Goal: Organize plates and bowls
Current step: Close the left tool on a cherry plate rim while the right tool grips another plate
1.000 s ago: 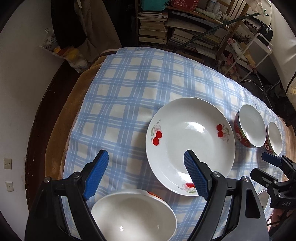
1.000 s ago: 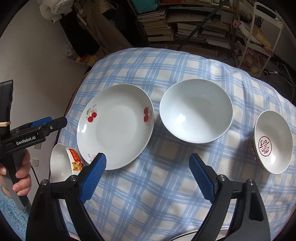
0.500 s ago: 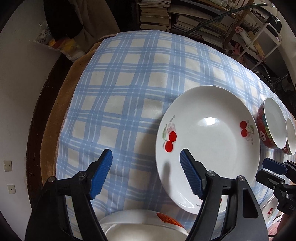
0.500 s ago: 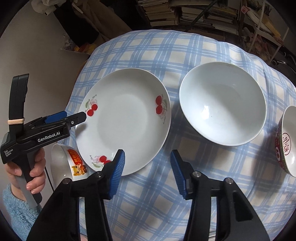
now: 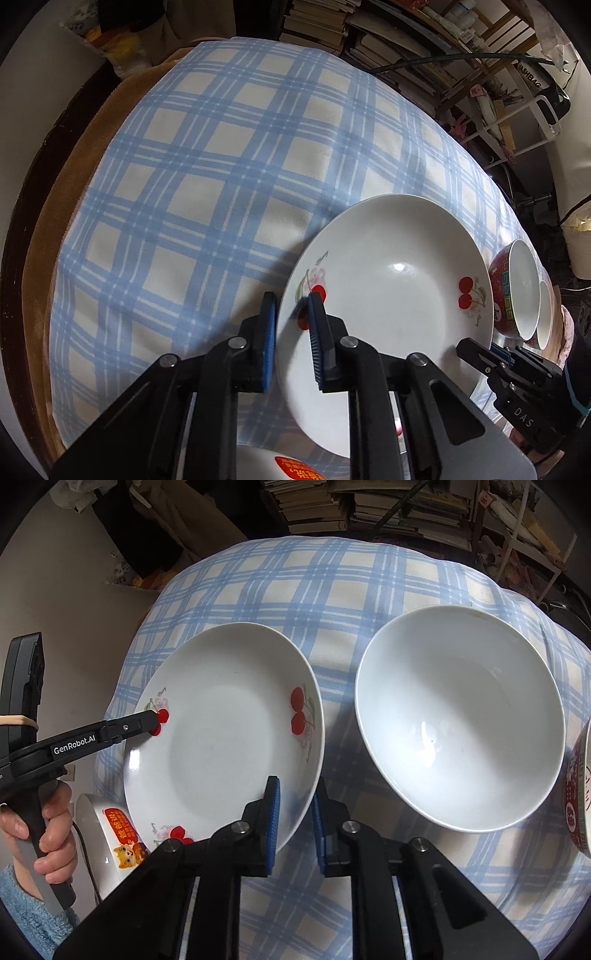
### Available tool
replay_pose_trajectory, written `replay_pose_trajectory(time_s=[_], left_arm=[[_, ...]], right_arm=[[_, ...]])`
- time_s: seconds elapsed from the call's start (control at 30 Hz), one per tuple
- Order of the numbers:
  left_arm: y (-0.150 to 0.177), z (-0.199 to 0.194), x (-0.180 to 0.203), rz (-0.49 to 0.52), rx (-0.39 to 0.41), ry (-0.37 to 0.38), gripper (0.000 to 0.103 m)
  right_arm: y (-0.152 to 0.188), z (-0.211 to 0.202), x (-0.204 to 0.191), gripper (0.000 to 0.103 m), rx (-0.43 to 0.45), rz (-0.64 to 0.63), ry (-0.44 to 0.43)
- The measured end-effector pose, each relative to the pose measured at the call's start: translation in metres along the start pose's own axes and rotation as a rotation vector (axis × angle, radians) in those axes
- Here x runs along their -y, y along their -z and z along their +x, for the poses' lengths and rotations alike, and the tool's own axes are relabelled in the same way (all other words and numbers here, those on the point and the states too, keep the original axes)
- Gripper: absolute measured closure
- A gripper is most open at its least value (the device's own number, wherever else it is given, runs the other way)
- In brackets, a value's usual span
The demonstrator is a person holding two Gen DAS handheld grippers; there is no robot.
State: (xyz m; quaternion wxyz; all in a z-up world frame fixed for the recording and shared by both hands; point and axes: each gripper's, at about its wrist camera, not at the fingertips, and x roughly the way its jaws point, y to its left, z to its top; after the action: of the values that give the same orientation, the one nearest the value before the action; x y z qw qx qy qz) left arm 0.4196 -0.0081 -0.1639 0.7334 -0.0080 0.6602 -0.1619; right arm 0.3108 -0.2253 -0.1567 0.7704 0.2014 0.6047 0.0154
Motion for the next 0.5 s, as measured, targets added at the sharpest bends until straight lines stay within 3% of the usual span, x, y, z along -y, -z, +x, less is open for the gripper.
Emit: replay_pose_trajectory(time_s=[0.17, 0.3, 0.5], left_arm=[[0.0, -0.001, -0.004, -0.011, 0.012, 0.033, 0.087], [0.007, -0.004, 0.006, 0.058, 0.054, -0.009, 0.086], [0.016, -0.009, 0.003, 0.042, 0.032, 0.017, 0.086]], right_arm=[[0.0, 0.004, 0.003, 0.087, 0.004, 0.021, -0.026], [-0.001, 0.009, 0.015, 0.087, -0.026, 0.097, -0.113], [0.003, -0.001, 0.005, 0.086, 0.01, 0.041, -0.058]])
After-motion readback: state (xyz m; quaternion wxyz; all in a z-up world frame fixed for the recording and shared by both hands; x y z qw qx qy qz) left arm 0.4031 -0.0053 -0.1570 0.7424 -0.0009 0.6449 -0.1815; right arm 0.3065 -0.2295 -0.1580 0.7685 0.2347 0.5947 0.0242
